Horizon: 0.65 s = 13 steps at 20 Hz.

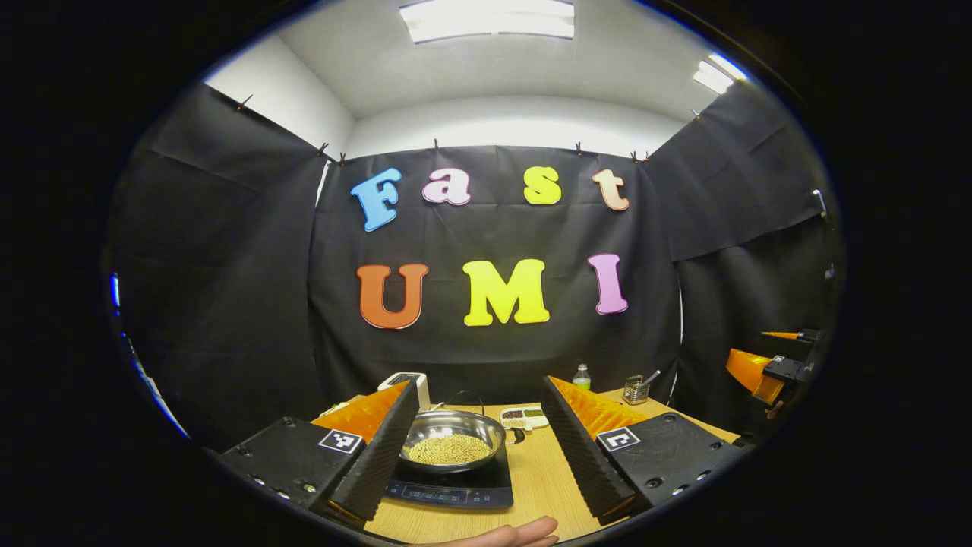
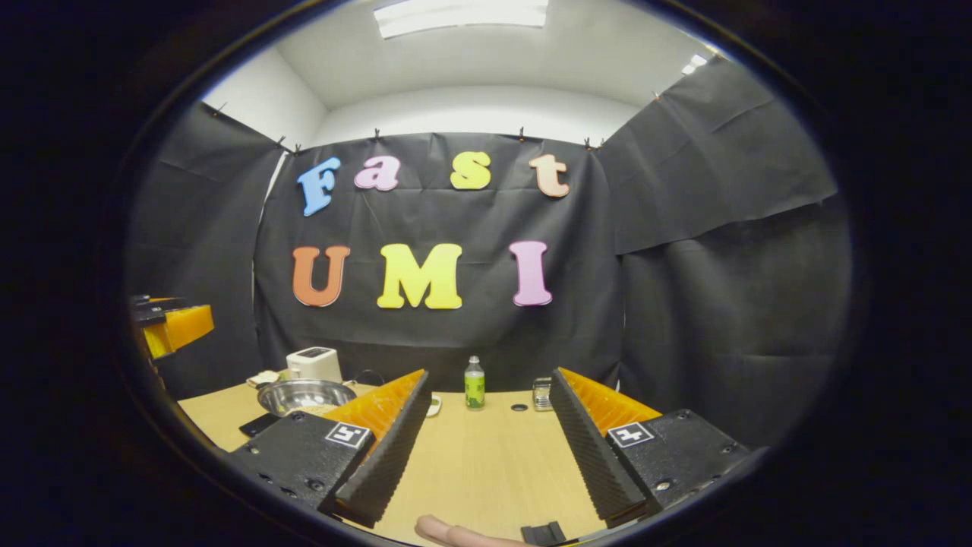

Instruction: First push the handle of the pot to place it horizontally, then grasp the pot with both hands and set it on the induction cooktop.

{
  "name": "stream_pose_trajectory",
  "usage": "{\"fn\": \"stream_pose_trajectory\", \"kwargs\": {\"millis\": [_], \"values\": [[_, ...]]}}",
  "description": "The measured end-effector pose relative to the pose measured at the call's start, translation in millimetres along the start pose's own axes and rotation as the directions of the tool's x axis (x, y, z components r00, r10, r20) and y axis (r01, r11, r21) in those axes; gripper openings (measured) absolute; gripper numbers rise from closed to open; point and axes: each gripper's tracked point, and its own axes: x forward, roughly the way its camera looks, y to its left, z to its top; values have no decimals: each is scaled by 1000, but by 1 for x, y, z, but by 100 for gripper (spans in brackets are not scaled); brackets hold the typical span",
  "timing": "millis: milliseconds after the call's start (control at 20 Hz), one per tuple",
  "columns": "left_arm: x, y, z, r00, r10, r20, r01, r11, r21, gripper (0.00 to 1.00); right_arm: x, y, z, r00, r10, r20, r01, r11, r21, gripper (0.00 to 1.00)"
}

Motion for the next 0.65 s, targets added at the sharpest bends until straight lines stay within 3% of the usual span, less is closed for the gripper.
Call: {"fn": "stream_pose_trajectory", "kwargs": {"millis": [650], "values": [[1, 1, -3, 1000, -5, -2, 5, 1000, -30, 96, -7, 8, 7, 999, 15, 30, -15, 1000, -10, 99]]}}
